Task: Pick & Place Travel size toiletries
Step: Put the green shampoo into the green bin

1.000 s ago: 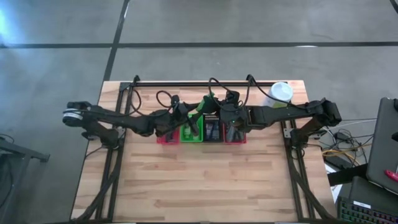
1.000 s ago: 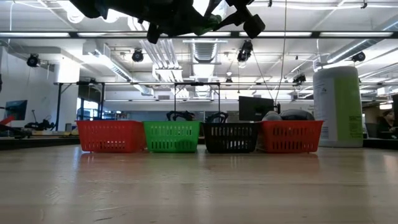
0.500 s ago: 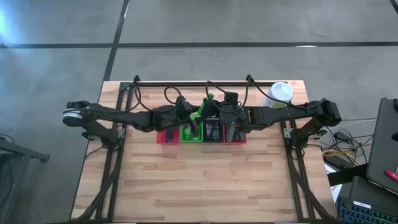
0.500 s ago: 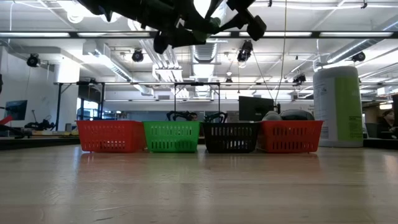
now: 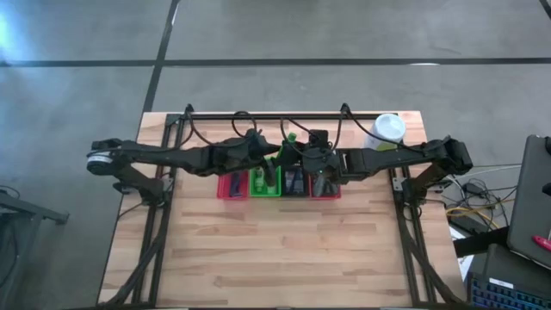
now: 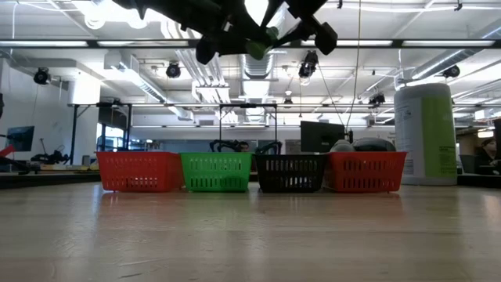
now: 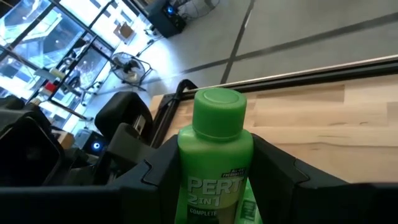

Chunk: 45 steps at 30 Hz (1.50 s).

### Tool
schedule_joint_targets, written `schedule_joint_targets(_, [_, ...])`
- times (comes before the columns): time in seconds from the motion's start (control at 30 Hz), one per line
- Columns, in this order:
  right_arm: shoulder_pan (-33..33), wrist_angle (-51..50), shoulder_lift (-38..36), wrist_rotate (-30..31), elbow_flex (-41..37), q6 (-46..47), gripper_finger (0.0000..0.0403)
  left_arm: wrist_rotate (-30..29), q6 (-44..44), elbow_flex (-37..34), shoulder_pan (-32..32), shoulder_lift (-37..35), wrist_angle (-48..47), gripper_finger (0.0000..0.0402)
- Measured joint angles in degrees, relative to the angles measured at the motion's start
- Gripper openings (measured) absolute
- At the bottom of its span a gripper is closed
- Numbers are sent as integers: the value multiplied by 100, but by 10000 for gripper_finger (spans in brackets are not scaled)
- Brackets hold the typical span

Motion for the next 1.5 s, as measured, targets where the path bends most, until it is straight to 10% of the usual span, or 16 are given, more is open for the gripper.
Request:
schedule_joint_targets(0.27, [0,-4,0,-83,0,-143,157,80,19,-4,13,0,-27,153])
schedule_joint_targets(0.73, [131,-629,-48,130,412,-568,284,-123,-709,-70,72,-75,-1301,125])
schedule_joint_targets(1.07, [173,-2240,-169,418,763,310,349,-51,-2791,-206,106,-350,-2642,122])
schedule_joint_targets(1.5, [173,-2346,-269,368,763,432,342,1117,-5500,-1537,322,-257,-1513,122])
